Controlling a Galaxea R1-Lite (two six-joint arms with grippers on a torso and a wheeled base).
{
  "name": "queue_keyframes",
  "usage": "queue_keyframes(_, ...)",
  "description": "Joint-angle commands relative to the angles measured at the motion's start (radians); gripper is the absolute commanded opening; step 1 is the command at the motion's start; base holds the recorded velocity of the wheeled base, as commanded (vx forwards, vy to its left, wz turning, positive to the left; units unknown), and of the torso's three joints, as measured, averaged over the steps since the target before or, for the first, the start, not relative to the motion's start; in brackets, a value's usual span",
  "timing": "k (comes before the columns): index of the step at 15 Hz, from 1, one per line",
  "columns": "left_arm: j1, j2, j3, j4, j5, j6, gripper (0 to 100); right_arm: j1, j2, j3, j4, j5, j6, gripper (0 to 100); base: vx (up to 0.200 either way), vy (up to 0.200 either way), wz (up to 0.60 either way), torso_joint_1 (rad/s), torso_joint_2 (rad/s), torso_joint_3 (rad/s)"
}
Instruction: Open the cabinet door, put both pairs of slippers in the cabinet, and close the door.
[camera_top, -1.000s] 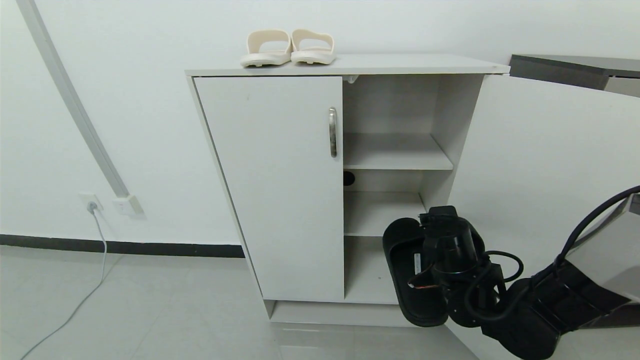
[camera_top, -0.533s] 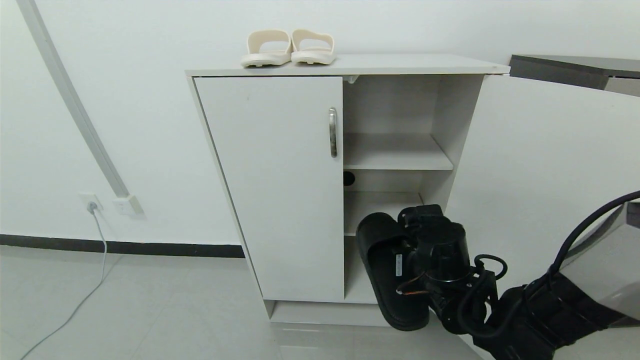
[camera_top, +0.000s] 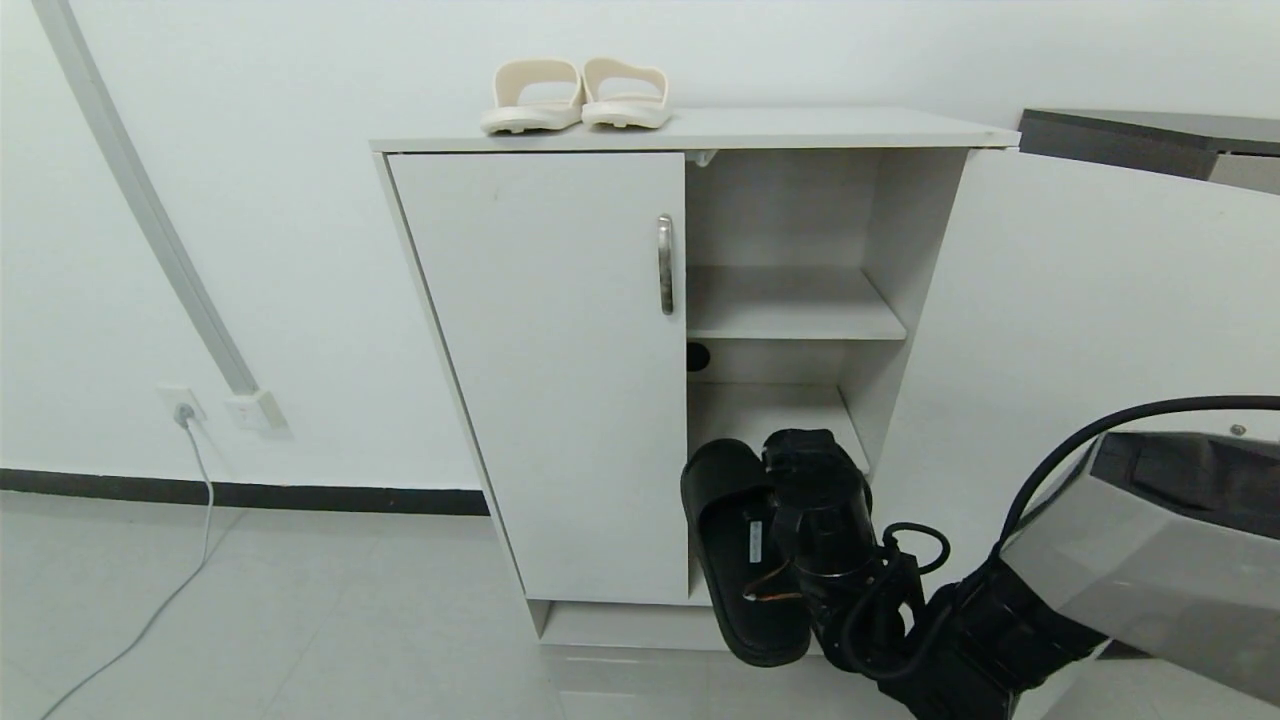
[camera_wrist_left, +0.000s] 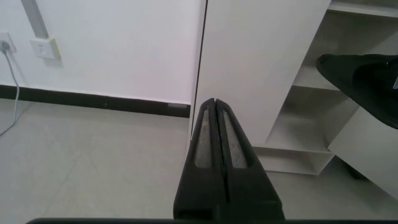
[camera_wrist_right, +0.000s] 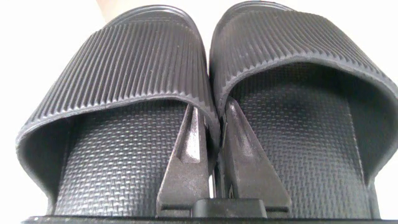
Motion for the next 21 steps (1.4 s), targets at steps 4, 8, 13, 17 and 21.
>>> queue_keyframes(4, 0.0, 0.002, 0.0, 0.0, 0.001, 0.0, 0, -0.008, 0.042, -0.003, -0.002, -0.02, 0.003, 0, 0.0, -0.15, 0.0, 0.001, 0.0, 0.003)
queue_keyframes(8, 0.0, 0.0, 0.0, 0.0, 0.002, 0.0, 0, -0.016, 0.065, -0.009, -0.007, -0.035, 0.006, 0, 0.0, 0.0, 0.0, 0.0, 0.0, 0.0)
queue_keyframes(13, 0.0, 0.0, 0.0, 0.0, 0.002, 0.0, 0, -0.016, 0.14, -0.089, -0.007, -0.032, 0.02, 0, 0.0, 0.0, 0.0, 0.0, 0.0, 0.0)
queue_keyframes(17, 0.0, 0.002, 0.0, 0.0, 0.001, 0.0, 0, -0.016, 0.178, -0.129, -0.007, -0.026, 0.015, 0, 0.0, 0.0, 0.0, 0.0, 0.0, 0.0)
queue_keyframes(21, 0.0, 0.002, -0.001, 0.001, 0.001, 0.0, 0, -0.022, 0.209, -0.189, -0.004, -0.025, 0.008, 0, 0.0, 0.0, 0.0, 0.0, 0.0, 0.0)
